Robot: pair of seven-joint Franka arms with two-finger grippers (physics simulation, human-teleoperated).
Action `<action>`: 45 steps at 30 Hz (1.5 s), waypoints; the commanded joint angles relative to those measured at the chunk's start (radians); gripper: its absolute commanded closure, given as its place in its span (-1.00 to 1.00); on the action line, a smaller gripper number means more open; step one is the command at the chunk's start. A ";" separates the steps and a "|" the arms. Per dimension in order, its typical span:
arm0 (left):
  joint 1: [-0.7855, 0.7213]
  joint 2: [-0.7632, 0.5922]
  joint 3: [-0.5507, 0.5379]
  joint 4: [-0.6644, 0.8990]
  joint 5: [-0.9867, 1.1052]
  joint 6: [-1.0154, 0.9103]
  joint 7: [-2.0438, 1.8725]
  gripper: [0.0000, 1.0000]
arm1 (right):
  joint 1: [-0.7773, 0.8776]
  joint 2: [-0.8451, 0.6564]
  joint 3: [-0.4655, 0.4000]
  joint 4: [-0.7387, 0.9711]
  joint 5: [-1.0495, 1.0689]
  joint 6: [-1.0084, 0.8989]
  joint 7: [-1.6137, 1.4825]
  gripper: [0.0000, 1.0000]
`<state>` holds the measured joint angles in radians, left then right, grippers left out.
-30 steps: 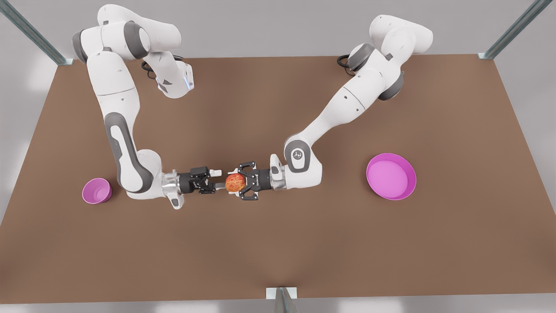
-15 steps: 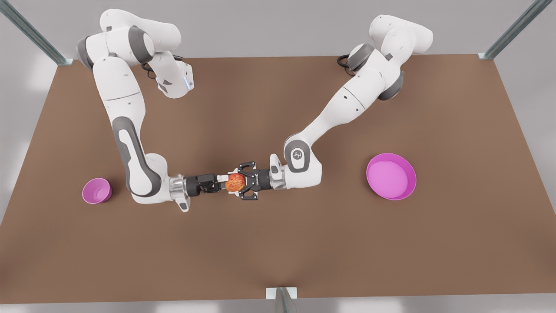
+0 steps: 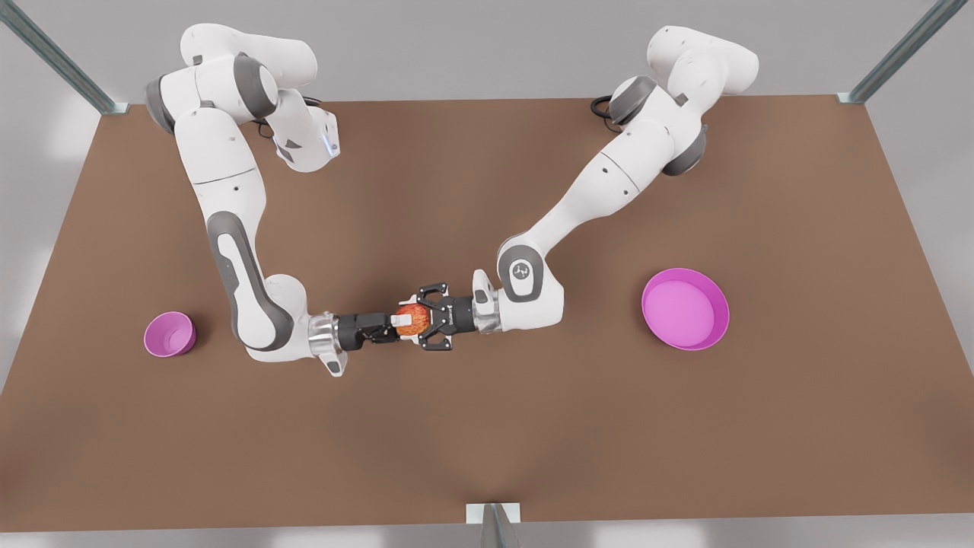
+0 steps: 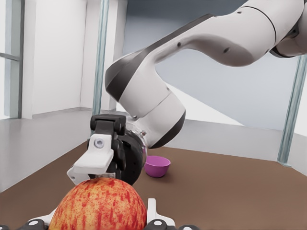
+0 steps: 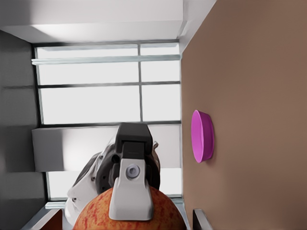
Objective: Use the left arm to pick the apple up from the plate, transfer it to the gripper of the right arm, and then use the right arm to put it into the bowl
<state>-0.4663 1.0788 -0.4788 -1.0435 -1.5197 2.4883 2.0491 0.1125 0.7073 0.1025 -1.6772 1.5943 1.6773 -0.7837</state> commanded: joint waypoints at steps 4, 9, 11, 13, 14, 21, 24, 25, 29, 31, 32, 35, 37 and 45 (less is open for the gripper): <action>0.000 0.003 -0.001 0.002 0.001 -0.003 0.000 -0.49 | 0.001 0.001 0.000 0.001 -0.002 0.005 -0.002 -1.00; 0.000 0.003 -0.001 0.002 0.001 -0.003 0.000 -0.49 | 0.016 0.001 0.000 -0.016 -0.008 0.001 -0.014 -1.00; 0.000 0.003 -0.001 0.002 0.001 -0.003 0.000 -0.49 | 0.021 0.001 0.000 -0.029 -0.016 0.001 -0.035 -1.00; 0.000 0.003 -0.001 0.002 0.001 -0.003 0.000 -0.49 | 0.018 0.000 0.000 -0.029 -0.025 0.001 -0.057 -0.68; 0.000 0.003 -0.001 0.002 0.001 -0.003 0.000 -0.49 | 0.019 0.000 0.000 -0.029 -0.025 0.001 -0.058 -0.44; 0.000 0.001 -0.001 0.000 0.003 -0.005 -0.017 -1.00 | 0.015 0.000 0.000 -0.027 -0.030 -0.001 -0.058 -0.32; 0.001 0.001 -0.001 0.000 0.003 -0.005 -0.018 -1.00 | 0.013 0.000 0.000 -0.027 -0.030 -0.001 -0.058 -0.32; 0.001 0.001 -0.001 0.000 0.003 -0.005 -0.018 -1.00 | 0.013 0.000 0.000 -0.027 -0.030 -0.001 -0.058 -0.32; 0.009 -0.007 -0.001 -0.004 0.003 -0.005 -0.020 -1.00 | 0.004 -0.002 -0.004 -0.024 -0.053 -0.007 -0.048 -0.32; 0.018 -0.019 -0.001 -0.012 0.010 -0.008 -0.035 -1.00 | -0.030 -0.002 -0.004 -0.022 -0.088 -0.033 -0.045 -0.32; 0.034 -0.030 -0.021 -0.026 0.016 -0.008 -0.038 -1.00 | -0.040 -0.002 -0.004 -0.022 -0.102 -0.033 -0.045 -0.32; 0.067 -0.079 -0.026 -0.113 0.019 -0.017 -0.033 -1.00 | -0.100 -0.002 -0.004 -0.022 -0.160 -0.088 -0.046 -0.32; 0.215 -0.243 -0.024 -0.378 0.036 -0.134 -0.043 -1.00 | -0.145 -0.002 -0.004 -0.021 -0.168 -0.113 -0.055 -0.32; 0.660 -0.764 0.149 -0.458 1.457 -1.137 -1.274 -1.00 | -0.329 -0.002 -0.006 0.034 -0.309 -0.214 -0.058 -0.34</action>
<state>0.1885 0.3255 -0.3574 -1.5390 -0.4785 1.8945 1.7410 -0.2036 0.7065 0.0967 -1.6514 1.3419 1.5331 -0.8331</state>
